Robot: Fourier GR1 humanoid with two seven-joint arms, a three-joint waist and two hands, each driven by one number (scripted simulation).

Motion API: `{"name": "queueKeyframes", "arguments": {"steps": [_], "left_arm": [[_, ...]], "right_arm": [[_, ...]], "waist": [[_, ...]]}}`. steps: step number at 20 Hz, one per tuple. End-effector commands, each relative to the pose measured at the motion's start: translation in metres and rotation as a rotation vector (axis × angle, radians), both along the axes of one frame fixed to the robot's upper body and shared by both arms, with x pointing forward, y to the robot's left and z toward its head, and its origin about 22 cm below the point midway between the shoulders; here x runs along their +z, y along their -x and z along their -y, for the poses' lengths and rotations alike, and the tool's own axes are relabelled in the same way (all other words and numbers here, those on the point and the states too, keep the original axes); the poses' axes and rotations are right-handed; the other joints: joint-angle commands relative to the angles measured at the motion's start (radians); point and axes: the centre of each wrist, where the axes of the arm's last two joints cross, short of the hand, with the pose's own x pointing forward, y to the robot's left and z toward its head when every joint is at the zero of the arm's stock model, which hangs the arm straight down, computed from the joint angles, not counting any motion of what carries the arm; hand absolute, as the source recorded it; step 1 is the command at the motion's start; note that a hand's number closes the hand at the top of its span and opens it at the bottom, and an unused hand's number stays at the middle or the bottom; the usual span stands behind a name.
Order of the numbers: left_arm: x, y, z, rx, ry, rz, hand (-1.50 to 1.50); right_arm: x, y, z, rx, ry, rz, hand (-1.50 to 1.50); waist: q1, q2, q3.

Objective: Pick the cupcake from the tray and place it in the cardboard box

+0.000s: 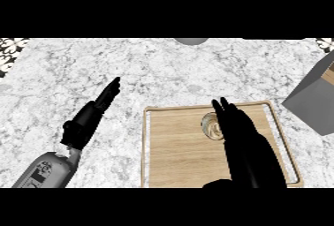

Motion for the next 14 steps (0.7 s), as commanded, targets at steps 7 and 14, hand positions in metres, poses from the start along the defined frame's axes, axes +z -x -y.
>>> {"name": "queueKeyframes", "arguments": {"steps": [7,14], "left_arm": [[0.017,-0.003,-0.005,-0.006,-0.003,0.002,0.0],[0.002,-0.018,0.004,-0.003,-0.001,-0.005,0.0]], "right_arm": [[-0.027,-0.032,-0.013,-0.148,0.092,-0.175,-1.5],[-0.045,-0.053,-0.028,-0.164,0.08,-0.158,-1.5]], "waist": [[0.004,0.002,0.002],[-0.004,0.003,0.002]]}}
